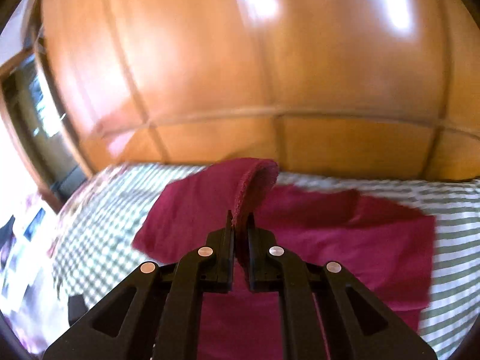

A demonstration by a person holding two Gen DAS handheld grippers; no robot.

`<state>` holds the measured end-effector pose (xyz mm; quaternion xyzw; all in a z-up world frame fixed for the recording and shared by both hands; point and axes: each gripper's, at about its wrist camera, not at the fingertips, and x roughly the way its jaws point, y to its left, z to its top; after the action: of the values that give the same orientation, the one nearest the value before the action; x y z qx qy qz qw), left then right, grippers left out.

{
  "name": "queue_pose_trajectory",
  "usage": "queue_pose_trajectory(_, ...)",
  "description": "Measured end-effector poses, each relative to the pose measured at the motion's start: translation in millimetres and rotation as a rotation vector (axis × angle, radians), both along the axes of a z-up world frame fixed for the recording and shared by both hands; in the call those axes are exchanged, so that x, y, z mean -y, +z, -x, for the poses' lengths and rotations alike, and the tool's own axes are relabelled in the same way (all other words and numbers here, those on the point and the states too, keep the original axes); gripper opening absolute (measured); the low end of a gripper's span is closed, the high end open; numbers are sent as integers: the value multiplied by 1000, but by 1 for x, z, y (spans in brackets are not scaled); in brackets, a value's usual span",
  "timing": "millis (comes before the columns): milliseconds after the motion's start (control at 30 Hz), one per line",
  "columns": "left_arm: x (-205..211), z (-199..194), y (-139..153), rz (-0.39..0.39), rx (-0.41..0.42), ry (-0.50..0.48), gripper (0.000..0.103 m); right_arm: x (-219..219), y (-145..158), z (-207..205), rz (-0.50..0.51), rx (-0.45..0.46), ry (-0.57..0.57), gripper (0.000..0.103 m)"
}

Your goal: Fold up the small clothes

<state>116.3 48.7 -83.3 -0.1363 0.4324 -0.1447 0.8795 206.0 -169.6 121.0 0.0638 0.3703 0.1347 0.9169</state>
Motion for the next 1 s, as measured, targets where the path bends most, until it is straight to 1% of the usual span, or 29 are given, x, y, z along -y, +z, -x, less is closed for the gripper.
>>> queue_pose_trajectory(67, 1, 0, -1, -2, 1, 0, 42, 33, 2, -4, 18, 3, -73, 6)
queue_pose_trajectory(167, 5, -2, -1, -8, 1, 2, 42, 80, -14, -12, 30, -48, -178, 6)
queue_pose_trajectory(233, 6, -2, -2, -18, -1, 0, 42, 109, -38, -18, 50, -107, -247, 6)
queue_pose_trajectory(333, 9, -2, 0, -41, -9, 1, 42, 137, -76, -23, 85, -193, -316, 6)
queue_pose_trajectory(400, 13, -4, 5, -59, -25, 3, 42, 150, -99, -23, 89, -242, -349, 6)
queue_pose_trajectory(467, 13, -8, 14, -44, -53, 10, 42, 157, -122, -20, 85, -280, -371, 6)
queue_pose_trajectory(533, 7, -14, 25, 10, -60, 20, 42, 163, -137, -19, 55, -305, -380, 7)
queue_pose_trajectory(567, 2, -17, 30, 27, -50, 26, 42, 166, -143, -18, 36, -311, -385, 11)
queue_pose_trajectory(600, 0, -21, 36, 35, -39, 33, 43, 167, -144, -15, 20, -309, -388, 19)
queue_pose_trajectory(633, -3, -29, 43, 39, -25, 39, 46, 170, -143, -12, 8, -305, -400, 23)
queue_pose_trajectory(667, -6, -35, 47, 40, -19, 48, 48, 171, -139, -9, 3, -299, -409, 34)
queue_pose_trajectory(700, -10, -44, 50, 38, -15, 64, 51, 172, -135, -6, 8, -287, -421, 50)
queue_pose_trajectory(733, -13, -54, 52, 41, -19, 77, 51, 172, -129, -2, 26, -268, -438, 54)
queue_pose_trajectory(767, -15, -62, 53, 48, -24, 82, 51, 170, -120, 4, 46, -234, -447, 55)
queue_pose_trajectory(833, -20, -85, 54, 78, -41, 103, 53, 161, -105, 11, 72, -183, -419, 55)
queue_pose_trajectory(933, -27, -119, 50, 134, -85, 129, 55, 143, -97, 10, 93, -161, -360, 55)
queue_pose_trajectory(1000, -31, -138, 47, 169, -113, 147, 58, 124, -100, 5, 151, -152, -309, 55)
